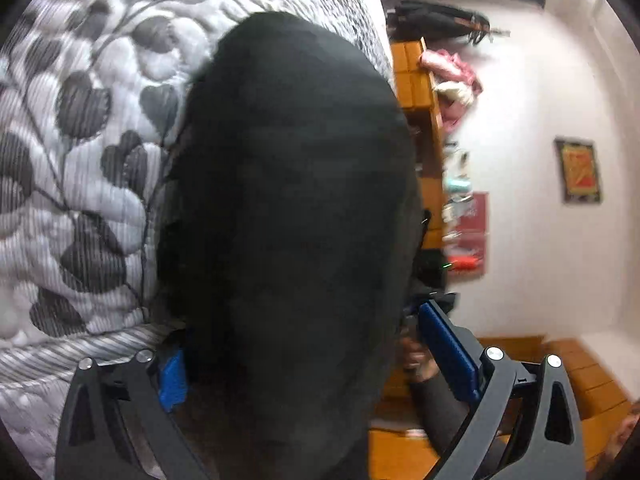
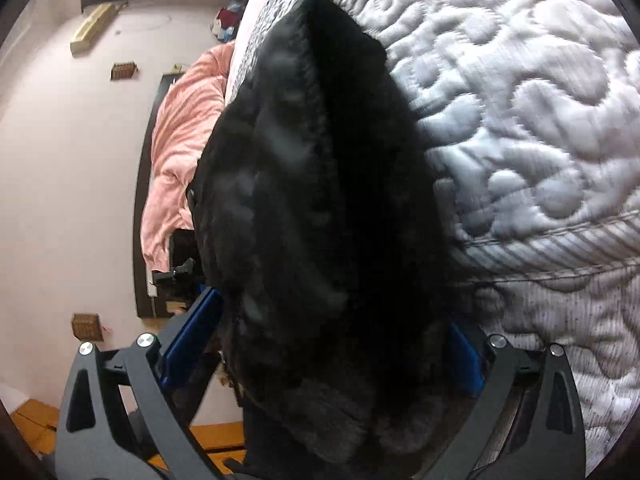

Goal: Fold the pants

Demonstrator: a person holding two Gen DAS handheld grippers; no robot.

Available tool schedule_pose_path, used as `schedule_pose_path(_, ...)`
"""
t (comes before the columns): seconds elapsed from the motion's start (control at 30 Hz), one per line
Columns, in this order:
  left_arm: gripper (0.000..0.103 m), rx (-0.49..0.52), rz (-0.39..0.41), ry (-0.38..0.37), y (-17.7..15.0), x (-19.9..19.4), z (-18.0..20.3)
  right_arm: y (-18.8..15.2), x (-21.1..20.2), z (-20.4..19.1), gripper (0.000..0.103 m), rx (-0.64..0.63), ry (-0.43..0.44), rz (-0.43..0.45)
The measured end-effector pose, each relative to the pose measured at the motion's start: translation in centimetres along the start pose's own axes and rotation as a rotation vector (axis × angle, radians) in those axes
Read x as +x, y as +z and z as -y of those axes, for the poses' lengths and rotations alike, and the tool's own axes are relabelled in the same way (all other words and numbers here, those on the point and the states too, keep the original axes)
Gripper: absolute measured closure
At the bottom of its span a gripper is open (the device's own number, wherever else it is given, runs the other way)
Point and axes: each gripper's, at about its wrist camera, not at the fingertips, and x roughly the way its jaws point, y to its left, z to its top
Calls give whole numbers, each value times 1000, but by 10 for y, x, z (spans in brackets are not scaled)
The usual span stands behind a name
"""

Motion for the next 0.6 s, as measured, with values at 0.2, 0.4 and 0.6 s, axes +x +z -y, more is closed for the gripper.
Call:
schedule_pose_path(0.2,46,-60,38,116,7,3,4,3,5,-9,39,-7,-20,13)
schedule_pose_path(0.4,63,-72,86,131,0,-17,14,5,-1,-52,59,-80,-26,23)
schedule_pose_path(0.6,65,-40,200,141,16,-72,37,49,20,-118,59,-175,-21,12)
